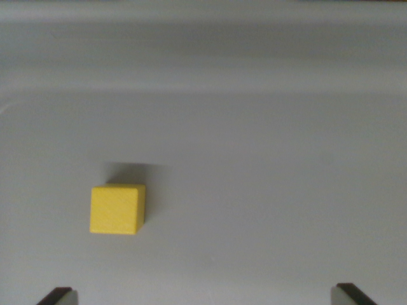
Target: Pick yellow cube
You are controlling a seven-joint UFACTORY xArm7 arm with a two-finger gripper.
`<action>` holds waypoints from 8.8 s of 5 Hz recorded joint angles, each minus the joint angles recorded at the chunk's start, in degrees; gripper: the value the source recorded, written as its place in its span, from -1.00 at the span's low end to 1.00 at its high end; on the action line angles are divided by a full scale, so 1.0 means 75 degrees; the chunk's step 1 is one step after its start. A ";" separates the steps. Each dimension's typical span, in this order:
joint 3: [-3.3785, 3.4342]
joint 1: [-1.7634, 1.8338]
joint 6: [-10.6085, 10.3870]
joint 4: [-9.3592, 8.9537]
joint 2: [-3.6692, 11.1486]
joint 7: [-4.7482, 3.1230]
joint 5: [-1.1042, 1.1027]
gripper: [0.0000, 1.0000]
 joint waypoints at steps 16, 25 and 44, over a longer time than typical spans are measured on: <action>0.0444 0.0425 -0.2790 -0.1296 0.1795 0.0710 0.0003 -1.00; 0.0655 0.0626 -0.4114 -0.1910 0.2647 0.1047 0.0004 -1.00; 0.0717 0.0681 -0.4302 -0.1955 0.2830 0.1147 0.0008 1.00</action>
